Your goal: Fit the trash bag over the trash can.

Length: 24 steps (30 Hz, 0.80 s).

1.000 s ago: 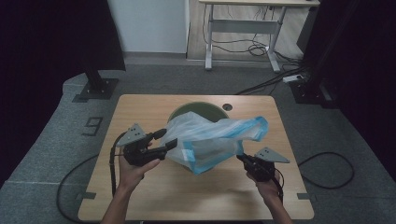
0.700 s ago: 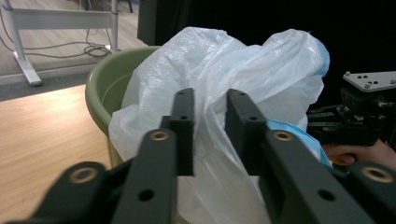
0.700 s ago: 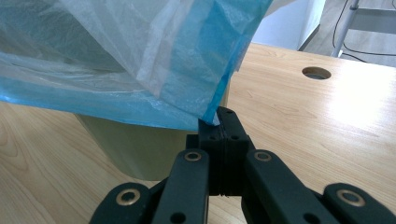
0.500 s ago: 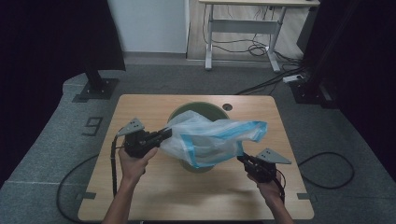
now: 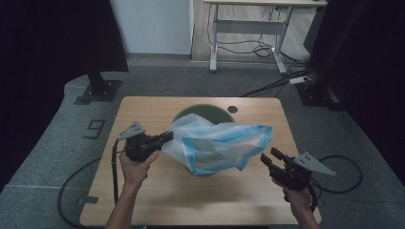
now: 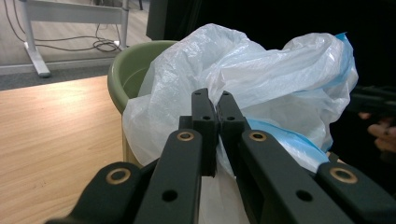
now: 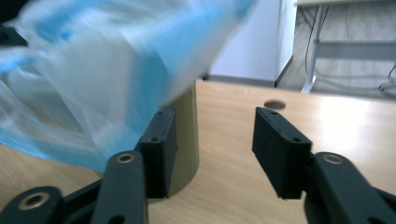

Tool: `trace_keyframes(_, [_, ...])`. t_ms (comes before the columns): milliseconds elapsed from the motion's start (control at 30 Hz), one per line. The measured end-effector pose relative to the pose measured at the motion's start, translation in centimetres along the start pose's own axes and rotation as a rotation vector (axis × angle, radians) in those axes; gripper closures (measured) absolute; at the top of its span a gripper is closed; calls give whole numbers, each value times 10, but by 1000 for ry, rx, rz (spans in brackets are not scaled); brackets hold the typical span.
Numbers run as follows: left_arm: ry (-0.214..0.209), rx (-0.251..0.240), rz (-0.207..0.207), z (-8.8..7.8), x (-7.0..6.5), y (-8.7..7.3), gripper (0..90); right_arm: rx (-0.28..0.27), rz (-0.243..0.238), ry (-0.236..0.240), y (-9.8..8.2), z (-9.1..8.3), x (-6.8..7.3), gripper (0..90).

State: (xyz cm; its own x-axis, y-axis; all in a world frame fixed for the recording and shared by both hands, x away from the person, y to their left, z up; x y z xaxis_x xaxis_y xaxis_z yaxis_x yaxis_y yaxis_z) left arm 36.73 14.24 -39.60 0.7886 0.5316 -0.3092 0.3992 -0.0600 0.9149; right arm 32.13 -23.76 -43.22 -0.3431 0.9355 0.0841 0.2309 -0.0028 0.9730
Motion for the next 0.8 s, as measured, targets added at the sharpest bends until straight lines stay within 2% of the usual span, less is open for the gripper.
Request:
trace_keyframes(167, [10, 10, 4, 2, 0, 0, 885, -62, -53, -18, 28, -12, 2, 429])
trace_keyframes(300, [11, 12, 6, 2, 0, 0, 884, -75, -93, -28, 47, -11, -2, 419])
trace_keyframes(433, [12, 15, 4, 2, 2, 0, 884, -59, -123, -16, 59, 4, -7, 416])
trace_keyframes(500, [14, 16, 1, 2, 3, 0, 884, -38, -153, 8, 63, 16, -7, 413])
trace_keyframes(600, [13, 11, -6, 2, 6, 1, 884, -7, -209, 59, 63, 33, -3, 410])
trace_keyframes(667, [14, 12, -7, 2, 7, 1, 884, 12, -227, 68, 60, 43, -2, 413])
trace_keyframes(733, [15, 13, -8, 2, 8, 0, 883, 18, -225, 75, 56, 51, -2, 466])
trace_keyframes(800, [15, 12, -12, 2, 10, 1, 884, 15, -203, 97, 56, 55, -2, 577])
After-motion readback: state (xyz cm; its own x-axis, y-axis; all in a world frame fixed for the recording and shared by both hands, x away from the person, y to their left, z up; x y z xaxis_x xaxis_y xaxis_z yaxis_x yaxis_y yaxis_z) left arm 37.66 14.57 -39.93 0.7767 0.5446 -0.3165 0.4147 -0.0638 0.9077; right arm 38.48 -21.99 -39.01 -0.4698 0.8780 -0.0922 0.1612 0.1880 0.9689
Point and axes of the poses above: each handheld gripper's, and its own axes: z roughly forward along the jaws, y roughly out of its top, x roughly to its left, the point moved 6 cm from there along z, roughly forward along the jaws, and after that the axes turned 11 degrees about -y, right-handed, at the moved point
